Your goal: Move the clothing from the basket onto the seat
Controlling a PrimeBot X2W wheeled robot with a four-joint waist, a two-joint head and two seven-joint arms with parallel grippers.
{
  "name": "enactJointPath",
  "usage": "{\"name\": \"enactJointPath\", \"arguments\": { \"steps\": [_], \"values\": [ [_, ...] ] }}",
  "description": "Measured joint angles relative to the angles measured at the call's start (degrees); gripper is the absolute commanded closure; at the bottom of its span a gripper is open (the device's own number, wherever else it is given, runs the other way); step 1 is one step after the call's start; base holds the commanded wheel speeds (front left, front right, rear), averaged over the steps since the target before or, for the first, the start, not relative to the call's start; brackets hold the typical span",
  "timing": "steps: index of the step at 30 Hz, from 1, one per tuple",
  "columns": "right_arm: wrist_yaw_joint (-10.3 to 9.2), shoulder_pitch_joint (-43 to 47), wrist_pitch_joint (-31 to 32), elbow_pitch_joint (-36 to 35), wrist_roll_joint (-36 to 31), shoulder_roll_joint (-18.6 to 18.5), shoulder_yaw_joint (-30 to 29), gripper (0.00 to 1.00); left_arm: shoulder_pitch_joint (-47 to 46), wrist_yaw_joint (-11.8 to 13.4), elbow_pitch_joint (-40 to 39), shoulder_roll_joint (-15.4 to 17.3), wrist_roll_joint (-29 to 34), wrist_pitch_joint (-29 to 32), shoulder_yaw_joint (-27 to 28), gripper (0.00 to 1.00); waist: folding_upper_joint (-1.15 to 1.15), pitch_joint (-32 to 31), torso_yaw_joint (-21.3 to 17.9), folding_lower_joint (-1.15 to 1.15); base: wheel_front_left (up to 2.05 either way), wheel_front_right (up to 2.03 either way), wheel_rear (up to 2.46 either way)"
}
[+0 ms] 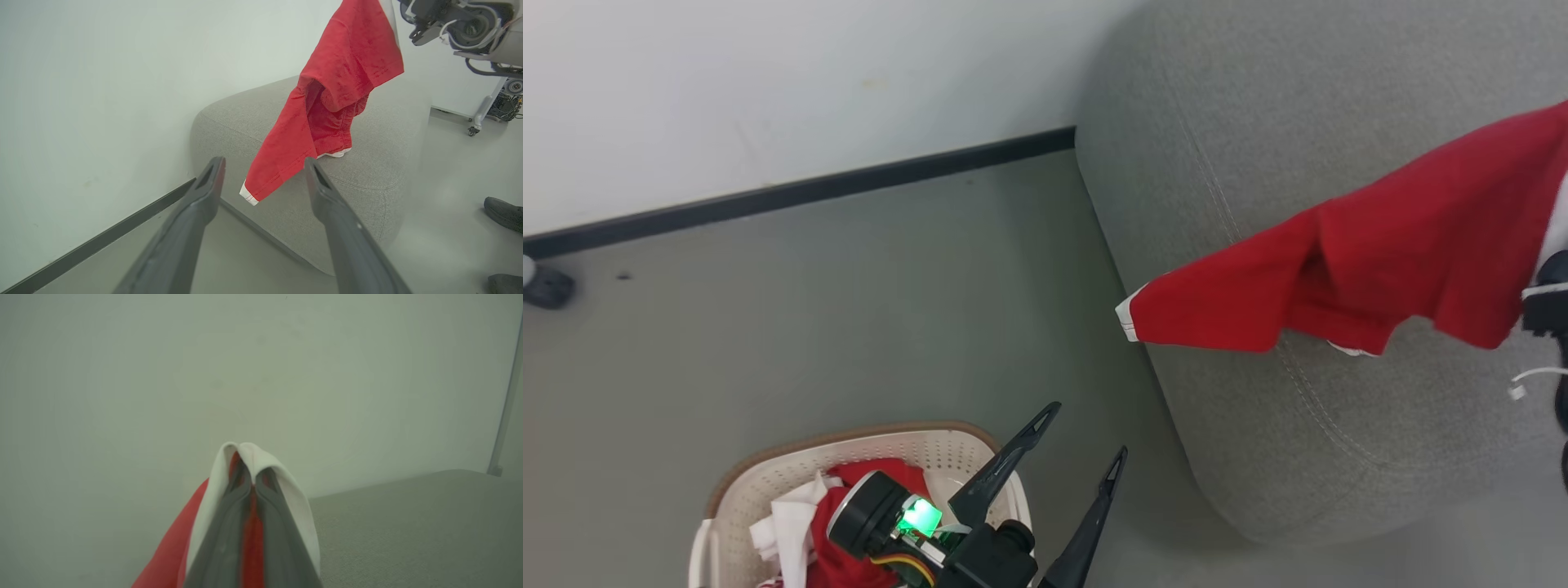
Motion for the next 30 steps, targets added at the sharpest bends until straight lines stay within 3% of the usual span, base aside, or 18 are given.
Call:
{"name": "enactJointPath", "arguments": {
  "steps": [11, 30],
  "values": [
    [1.63, -9.96, -0.01, 6.14, 1.48, -4.52, -6.2, 1.0, -4.31, -1.61, -0.34, -0.13, 1.02, 2.18, -1.36, 0.0, 0.0, 7.28, -3.22, 0.01, 0.0, 0.0, 0.0],
    [3.56, -26.36, -0.43, 13.24, 1.48, -13.37, -11.61, 1.0, -9.07, -2.64, -1.87, -0.4, 3.43, 3.42, -1.69, 0.0, 0.0, 16.67, -0.26, 0.01, 0.0, 0.0, 0.0]
  ]
}}
